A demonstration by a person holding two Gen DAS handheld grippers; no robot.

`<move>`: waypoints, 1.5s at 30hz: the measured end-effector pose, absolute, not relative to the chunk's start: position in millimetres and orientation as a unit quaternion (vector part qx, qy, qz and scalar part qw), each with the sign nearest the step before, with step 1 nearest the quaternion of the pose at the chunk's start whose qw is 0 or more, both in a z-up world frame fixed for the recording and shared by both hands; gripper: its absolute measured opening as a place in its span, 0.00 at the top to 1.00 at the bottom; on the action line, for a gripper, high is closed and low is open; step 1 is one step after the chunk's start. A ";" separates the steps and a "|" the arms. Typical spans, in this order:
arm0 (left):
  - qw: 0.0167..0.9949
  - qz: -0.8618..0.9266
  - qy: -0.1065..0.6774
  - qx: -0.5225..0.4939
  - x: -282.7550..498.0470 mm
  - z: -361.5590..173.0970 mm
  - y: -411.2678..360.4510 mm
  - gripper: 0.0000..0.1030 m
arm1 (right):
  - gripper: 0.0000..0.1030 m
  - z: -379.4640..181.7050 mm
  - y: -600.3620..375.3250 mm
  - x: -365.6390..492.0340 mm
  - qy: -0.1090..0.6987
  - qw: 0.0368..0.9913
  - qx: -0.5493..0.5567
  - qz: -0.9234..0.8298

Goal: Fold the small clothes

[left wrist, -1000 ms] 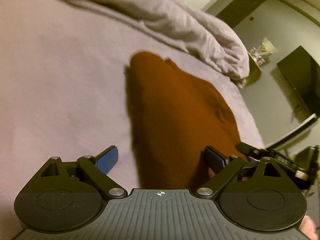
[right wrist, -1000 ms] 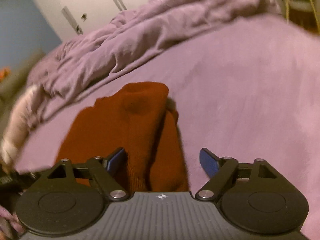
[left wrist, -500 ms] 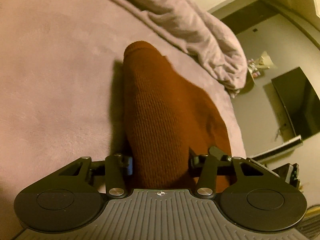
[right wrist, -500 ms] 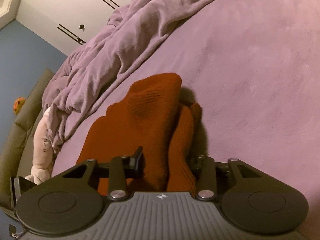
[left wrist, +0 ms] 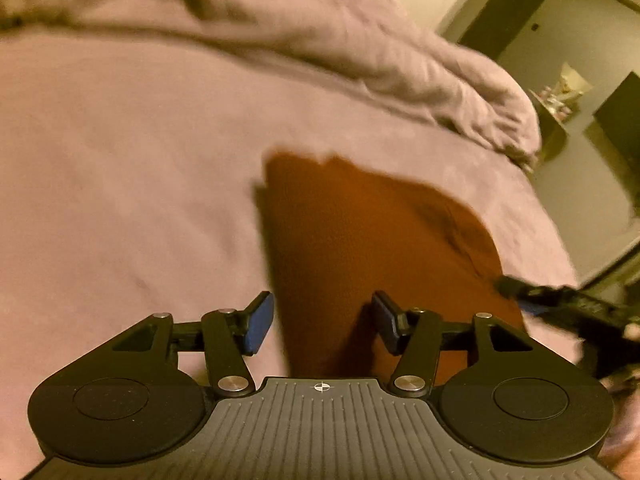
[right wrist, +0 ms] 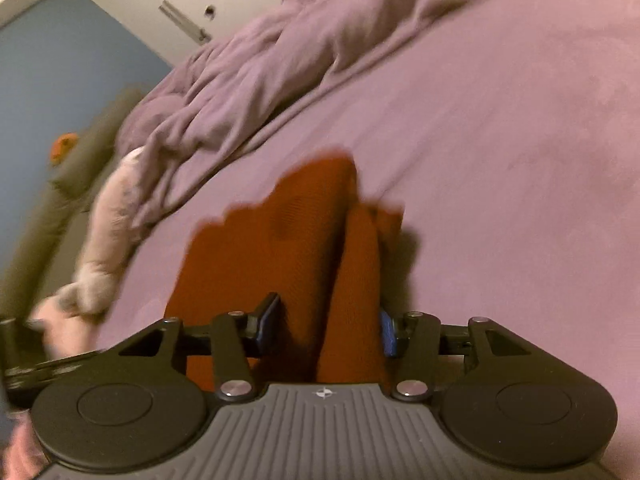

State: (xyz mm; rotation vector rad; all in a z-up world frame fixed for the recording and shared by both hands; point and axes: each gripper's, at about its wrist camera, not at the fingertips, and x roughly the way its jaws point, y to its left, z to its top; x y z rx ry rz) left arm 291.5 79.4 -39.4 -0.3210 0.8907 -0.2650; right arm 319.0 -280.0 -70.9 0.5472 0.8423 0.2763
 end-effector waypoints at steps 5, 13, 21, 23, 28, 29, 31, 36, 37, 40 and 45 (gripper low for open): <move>0.903 -0.106 0.378 -0.174 313.4 -19.3 70.3 0.27 | 0.60 -14.8 -252.8 328.2 0.337 0.922 0.165 0.095; 0.928 -0.034 0.364 -0.079 344.3 -75.3 9.5 0.20 | 0.85 -74.7 -163.7 393.4 0.399 0.913 -0.011 0.086; 0.908 -0.006 0.405 -0.105 352.0 -82.2 17.0 0.10 | 0.85 -86.2 -178.5 398.2 0.398 0.914 0.005 0.077; 0.910 -0.020 0.398 -0.117 324.3 -66.3 23.5 0.12 | 0.82 -71.0 -173.0 374.3 0.390 0.918 0.008 0.078; 0.906 -0.043 0.404 -0.120 251.2 -61.7 30.9 0.11 | 0.76 -58.8 -186.9 276.6 0.350 0.933 0.006 0.079; 0.904 -0.044 0.408 -0.117 242.9 -64.4 30.8 0.10 | 0.71 -62.7 -188.9 263.2 0.349 0.934 -0.008 0.075; 0.902 -0.037 0.412 -0.121 233.4 -69.0 32.6 0.06 | 0.62 -67.3 -193.9 253.5 0.345 0.936 -0.019 0.071; 0.903 -0.005 0.418 -0.101 207.4 -49.7 26.4 0.02 | 0.46 -48.2 -201.9 248.4 0.357 0.933 -0.035 0.033; 0.904 -0.005 0.419 -0.083 204.1 -48.9 22.1 0.02 | 0.44 -43.7 -201.7 240.5 0.359 0.932 -0.039 0.025; 0.900 -0.004 0.434 -0.038 181.2 -51.0 9.8 0.02 | 0.35 -44.3 -200.0 206.4 0.391 0.919 -0.033 0.035; 0.886 -0.011 0.461 -0.048 137.4 -56.0 1.2 0.01 | 0.12 -58.7 -196.1 139.4 0.442 0.896 -0.005 0.033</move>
